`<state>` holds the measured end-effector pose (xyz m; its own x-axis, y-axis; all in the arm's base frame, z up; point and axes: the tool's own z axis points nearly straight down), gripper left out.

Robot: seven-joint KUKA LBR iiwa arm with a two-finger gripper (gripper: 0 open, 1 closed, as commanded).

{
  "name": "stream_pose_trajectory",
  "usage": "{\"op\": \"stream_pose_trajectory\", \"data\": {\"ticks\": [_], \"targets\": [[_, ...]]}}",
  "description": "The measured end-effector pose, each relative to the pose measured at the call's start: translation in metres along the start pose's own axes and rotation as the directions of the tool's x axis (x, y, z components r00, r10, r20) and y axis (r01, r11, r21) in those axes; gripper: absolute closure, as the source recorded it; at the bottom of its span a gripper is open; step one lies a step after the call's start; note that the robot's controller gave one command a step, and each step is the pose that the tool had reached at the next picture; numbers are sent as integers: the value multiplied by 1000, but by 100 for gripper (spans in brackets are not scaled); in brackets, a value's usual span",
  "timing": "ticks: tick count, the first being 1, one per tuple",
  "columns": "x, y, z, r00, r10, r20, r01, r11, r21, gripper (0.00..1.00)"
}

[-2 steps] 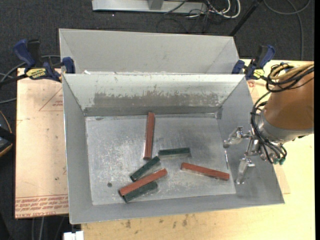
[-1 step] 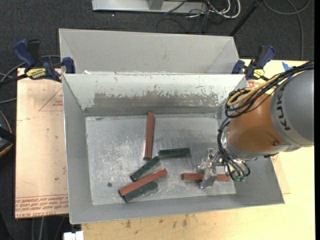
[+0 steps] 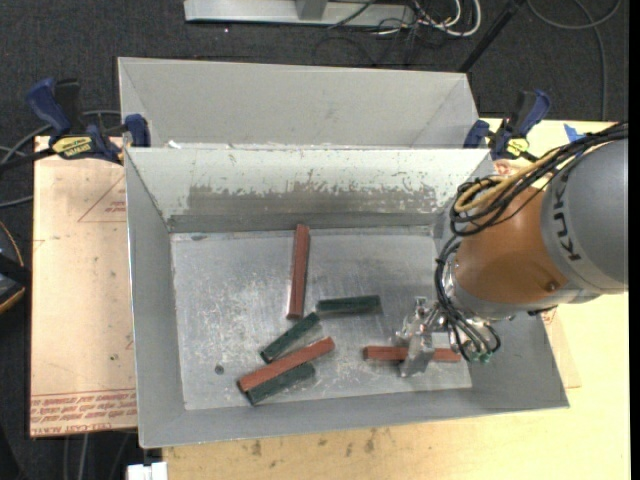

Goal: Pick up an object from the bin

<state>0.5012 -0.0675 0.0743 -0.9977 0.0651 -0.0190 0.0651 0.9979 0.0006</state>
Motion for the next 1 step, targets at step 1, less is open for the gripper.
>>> {"op": "stream_pose_trajectory", "data": {"ticks": [1], "targets": [[-10,7,-104,999,-27,-17,27,1000,0,100]]}}
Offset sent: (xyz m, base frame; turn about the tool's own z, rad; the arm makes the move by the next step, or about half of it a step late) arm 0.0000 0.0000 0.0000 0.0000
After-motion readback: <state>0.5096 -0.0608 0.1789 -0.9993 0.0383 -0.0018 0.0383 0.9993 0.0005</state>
